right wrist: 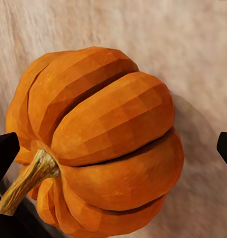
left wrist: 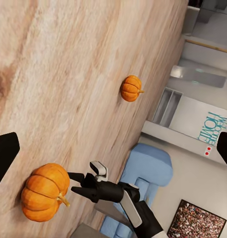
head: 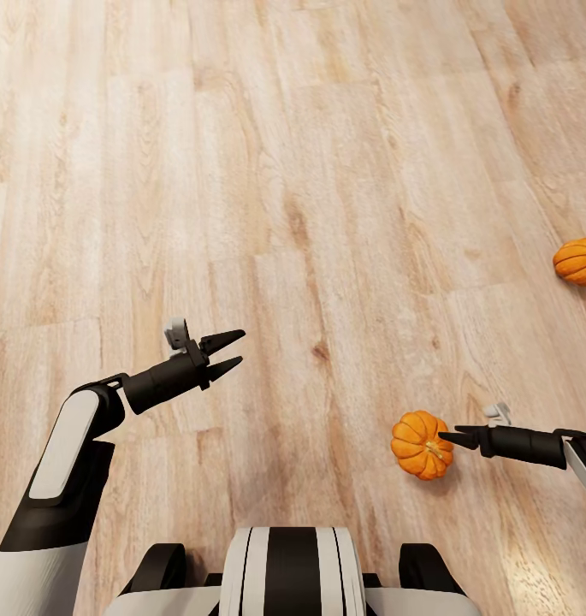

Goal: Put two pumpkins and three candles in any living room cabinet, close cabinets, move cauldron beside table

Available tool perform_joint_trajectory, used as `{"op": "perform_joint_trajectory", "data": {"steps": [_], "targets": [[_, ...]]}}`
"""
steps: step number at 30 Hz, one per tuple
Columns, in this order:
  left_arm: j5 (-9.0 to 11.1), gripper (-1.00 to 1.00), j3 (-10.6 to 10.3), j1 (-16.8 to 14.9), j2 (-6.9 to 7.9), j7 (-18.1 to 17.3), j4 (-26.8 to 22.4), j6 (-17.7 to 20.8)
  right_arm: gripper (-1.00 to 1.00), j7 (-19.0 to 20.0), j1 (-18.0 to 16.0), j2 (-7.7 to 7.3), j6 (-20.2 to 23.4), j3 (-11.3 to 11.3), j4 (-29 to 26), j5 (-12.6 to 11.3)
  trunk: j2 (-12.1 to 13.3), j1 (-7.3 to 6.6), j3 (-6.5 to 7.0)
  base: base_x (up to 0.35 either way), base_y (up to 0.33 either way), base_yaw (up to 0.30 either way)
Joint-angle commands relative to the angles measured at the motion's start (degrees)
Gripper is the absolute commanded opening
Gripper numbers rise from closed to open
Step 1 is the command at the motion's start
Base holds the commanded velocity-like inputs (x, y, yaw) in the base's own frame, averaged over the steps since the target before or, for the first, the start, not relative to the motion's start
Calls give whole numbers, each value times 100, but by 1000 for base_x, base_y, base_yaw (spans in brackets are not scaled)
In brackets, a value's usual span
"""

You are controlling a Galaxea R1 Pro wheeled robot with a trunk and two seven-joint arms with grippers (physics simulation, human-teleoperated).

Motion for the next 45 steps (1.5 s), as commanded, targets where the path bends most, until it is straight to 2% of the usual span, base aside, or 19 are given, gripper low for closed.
{"op": "perform_joint_trajectory", "data": {"steps": [1, 25, 32, 45], "targets": [[39, 100, 5, -3, 0, 37, -2, 23, 100, 7, -1, -1, 50, -1, 0, -32, -1, -1, -3, 0, 0, 23], [39, 100, 0, -3, -6, 37, -2, 23, 100, -69, -6, 16, 105, -30, 62, -49, -1, -1, -3, 0, 0, 36], [39, 100, -4, -3, -7, 37, -2, 23, 100, -247, -9, 23, 110, -30, 69, -48, -1, -1, -3, 0, 0, 68], [39, 100, -12, -2, -8, 37, -2, 23, 100, -319, -10, 69, 113, -13, 70, -41, -1, -1, -3, 0, 0, 22]]}}
